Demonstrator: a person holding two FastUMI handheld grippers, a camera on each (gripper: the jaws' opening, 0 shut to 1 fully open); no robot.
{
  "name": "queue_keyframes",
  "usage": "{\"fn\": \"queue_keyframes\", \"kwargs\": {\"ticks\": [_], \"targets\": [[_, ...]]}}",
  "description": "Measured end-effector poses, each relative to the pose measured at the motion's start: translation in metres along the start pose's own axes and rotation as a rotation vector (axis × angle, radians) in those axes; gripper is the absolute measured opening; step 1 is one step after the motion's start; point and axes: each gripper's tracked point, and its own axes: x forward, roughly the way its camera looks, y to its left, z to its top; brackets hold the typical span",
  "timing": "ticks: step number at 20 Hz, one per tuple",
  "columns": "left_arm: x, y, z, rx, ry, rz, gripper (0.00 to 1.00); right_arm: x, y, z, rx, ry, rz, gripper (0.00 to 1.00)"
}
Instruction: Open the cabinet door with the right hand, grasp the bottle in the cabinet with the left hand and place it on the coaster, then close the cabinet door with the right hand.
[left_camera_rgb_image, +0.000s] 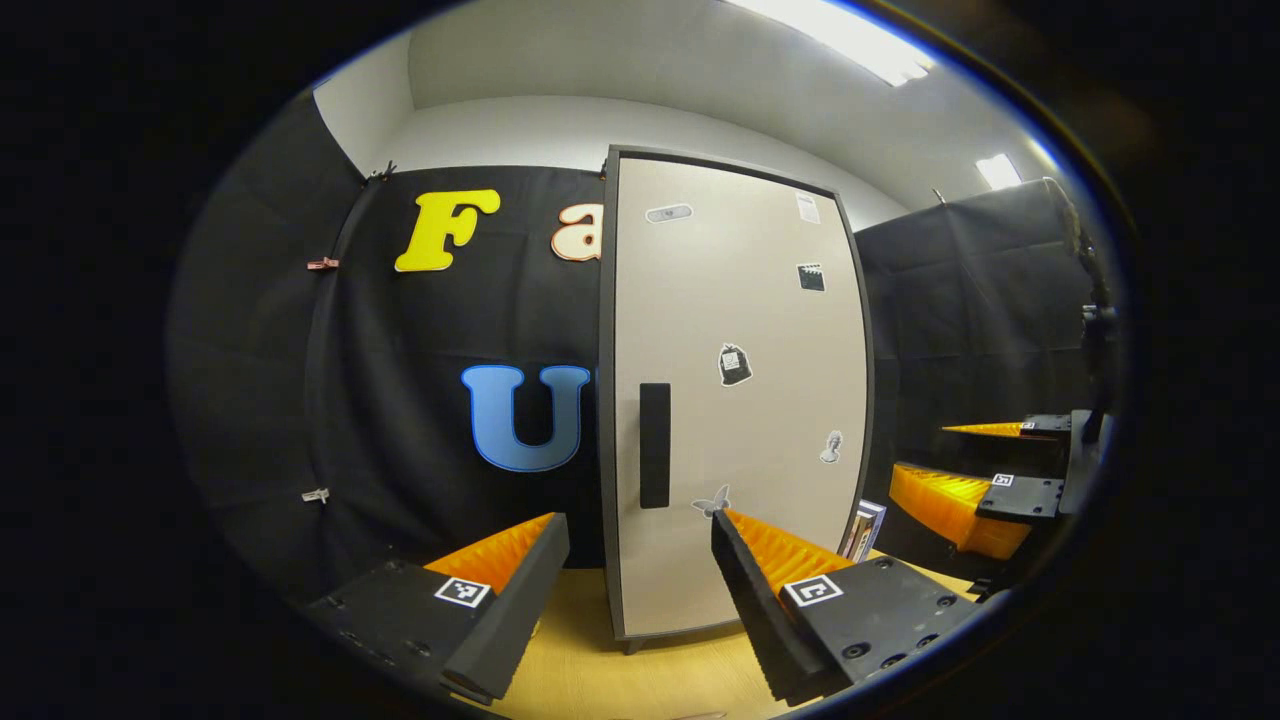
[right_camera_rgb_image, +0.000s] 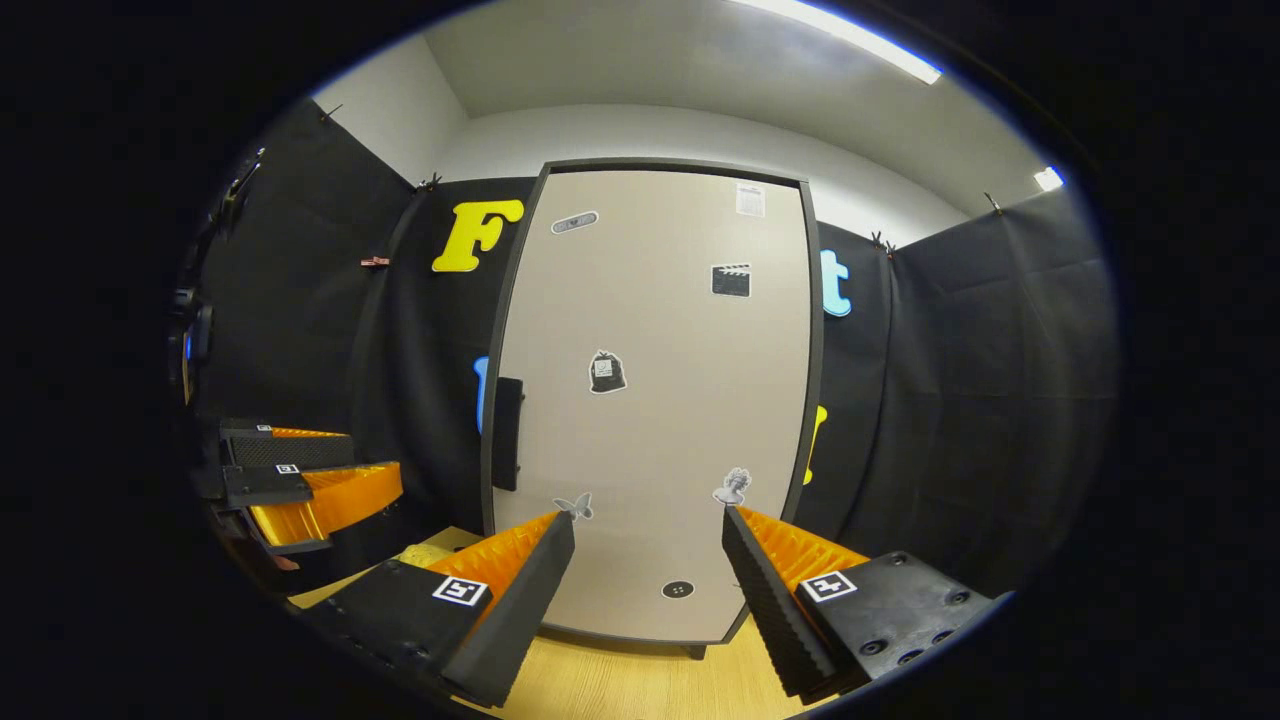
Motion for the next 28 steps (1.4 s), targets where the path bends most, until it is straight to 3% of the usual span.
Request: {"fn": "queue_keyframes", "kwargs": {"ticks": [8, 14, 19, 23, 28], "targets": [[-0.003, 0.027, -0.005, -0.003, 0.0, 0.039, 0.91, 0.018, 0.022, 0.007, 0.03, -0.013, 0.043, 0.97], [-0.012, 0.085, -0.017, -0.008, 0.024, 0.145, 0.91, 0.055, 0.087, 0.005, 0.032, -0.013, 0.145, 0.98], [-0.021, 0.127, -0.018, 0.019, 0.007, 0.195, 0.91, 0.103, 0.135, 0.0, 0.057, -0.018, 0.175, 0.98], [-0.022, 0.154, -0.029, 0.019, 0.027, 0.215, 0.91, 0.147, 0.145, -0.003, 0.075, -0.04, 0.094, 0.97], [-0.018, 0.182, -0.039, 0.018, 0.042, 0.23, 0.91, 0.19, 0.148, -0.029, 0.083, 0.028, 0.006, 0.97]]}}
